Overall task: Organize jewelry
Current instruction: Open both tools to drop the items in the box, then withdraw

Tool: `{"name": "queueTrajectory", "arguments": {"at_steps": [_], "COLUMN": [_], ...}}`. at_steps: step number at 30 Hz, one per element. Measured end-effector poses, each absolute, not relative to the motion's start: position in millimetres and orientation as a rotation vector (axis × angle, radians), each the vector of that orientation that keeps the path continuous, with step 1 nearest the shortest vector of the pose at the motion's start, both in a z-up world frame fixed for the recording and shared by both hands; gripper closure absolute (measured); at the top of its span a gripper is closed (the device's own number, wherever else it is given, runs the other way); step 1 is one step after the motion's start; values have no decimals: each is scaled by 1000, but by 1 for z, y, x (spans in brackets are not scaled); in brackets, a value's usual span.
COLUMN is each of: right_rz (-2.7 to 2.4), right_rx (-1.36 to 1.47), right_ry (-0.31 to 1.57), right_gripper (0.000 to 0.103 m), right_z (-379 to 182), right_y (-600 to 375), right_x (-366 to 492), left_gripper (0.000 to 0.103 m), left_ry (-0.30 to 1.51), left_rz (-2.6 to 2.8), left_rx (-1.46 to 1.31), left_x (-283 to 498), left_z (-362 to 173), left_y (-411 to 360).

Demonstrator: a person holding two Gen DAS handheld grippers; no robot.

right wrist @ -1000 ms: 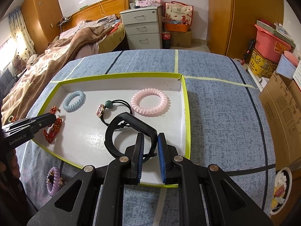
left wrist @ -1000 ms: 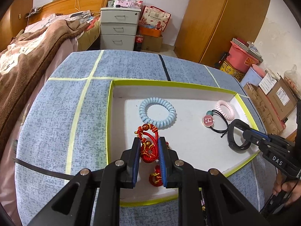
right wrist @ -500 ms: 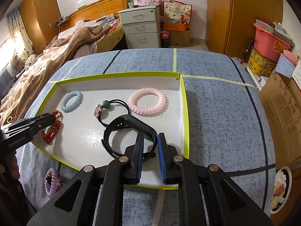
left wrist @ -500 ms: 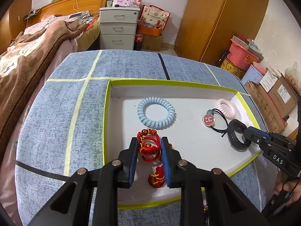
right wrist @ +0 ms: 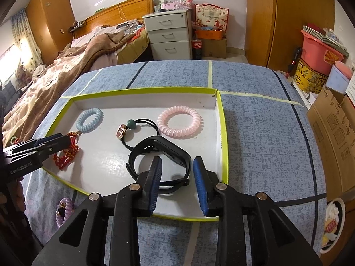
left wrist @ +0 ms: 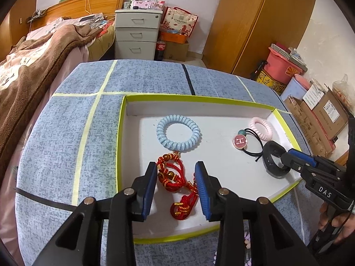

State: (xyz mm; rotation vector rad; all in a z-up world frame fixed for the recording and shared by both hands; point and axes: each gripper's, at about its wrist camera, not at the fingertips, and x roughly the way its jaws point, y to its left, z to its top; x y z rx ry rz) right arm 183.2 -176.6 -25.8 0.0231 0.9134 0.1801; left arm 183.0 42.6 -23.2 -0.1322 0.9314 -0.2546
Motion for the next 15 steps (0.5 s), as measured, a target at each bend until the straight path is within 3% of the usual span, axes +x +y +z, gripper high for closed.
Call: {"name": "queueTrajectory", "arguments": {"at_steps": [3, 15], "right_rz": [181, 192], "right_rx": [24, 58], "right_ry": [910, 835], "right_gripper": [72, 72], "right_z": [-25, -6], "right_y": [-176, -176], "right_x": [182, 155], "left_gripper": [58, 55], "left_ry": [924, 862], "left_rz": [-259, -245], "left_rx": [-145, -134], "left_x": [181, 150], "left_z": [-21, -2], "left_y": [44, 50]}}
